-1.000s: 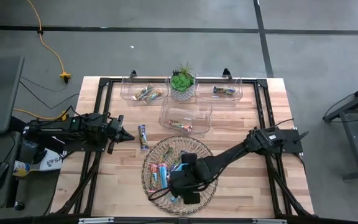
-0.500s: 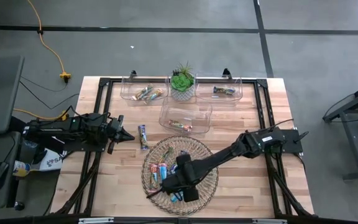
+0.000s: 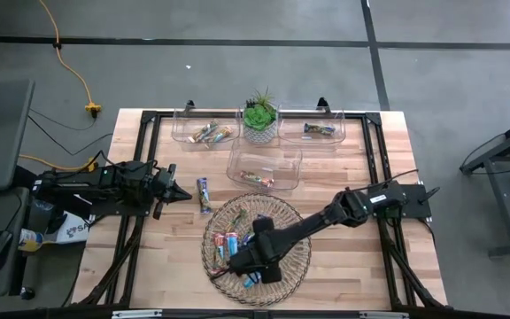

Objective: Pick and place Granola Bars by type
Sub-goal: Put the yellow granola bar into the top left transparent bin

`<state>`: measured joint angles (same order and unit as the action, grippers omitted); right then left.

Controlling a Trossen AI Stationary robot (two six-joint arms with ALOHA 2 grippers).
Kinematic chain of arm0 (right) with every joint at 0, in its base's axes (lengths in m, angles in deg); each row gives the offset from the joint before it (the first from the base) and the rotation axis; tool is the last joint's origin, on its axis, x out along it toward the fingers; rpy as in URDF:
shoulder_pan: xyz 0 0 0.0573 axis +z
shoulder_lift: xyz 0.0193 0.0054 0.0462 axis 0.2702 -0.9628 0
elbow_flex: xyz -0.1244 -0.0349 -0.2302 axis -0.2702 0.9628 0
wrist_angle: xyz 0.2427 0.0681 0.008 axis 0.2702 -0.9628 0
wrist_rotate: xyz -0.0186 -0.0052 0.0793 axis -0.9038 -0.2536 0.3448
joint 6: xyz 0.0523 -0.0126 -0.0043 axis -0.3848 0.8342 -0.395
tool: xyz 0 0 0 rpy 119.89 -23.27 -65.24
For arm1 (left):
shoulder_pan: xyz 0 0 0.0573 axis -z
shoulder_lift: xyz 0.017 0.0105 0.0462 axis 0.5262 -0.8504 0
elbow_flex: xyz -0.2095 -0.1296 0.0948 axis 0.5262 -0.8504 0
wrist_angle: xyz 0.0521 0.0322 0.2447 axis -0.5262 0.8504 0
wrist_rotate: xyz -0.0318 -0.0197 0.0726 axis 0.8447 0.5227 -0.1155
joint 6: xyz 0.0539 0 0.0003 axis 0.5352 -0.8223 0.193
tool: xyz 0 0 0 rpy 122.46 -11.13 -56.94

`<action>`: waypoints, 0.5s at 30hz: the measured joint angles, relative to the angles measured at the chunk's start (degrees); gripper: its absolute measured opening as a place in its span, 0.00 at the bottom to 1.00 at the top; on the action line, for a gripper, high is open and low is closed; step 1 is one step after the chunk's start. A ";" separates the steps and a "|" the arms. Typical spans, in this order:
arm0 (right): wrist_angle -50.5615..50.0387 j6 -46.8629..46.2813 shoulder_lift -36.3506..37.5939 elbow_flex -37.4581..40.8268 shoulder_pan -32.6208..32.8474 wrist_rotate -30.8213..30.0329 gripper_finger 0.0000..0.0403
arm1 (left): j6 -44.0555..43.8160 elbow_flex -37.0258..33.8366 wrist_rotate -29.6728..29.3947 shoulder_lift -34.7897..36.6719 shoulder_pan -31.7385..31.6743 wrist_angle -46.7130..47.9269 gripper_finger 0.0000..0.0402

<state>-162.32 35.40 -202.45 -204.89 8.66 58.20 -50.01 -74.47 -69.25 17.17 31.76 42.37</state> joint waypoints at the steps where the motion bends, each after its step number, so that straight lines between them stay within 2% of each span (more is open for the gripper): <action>1: -0.16 -0.20 0.00 0.00 -0.02 0.00 0.51 | 0.00 0.00 0.02 0.01 0.00 0.01 0.00; 15: -1.59 -0.55 0.00 0.02 0.00 -1.38 0.51 | 0.00 0.00 -0.02 0.00 0.00 0.00 0.00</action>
<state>-163.91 34.85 -202.45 -204.87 8.66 56.82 -50.01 -74.47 -69.28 17.17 31.76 42.37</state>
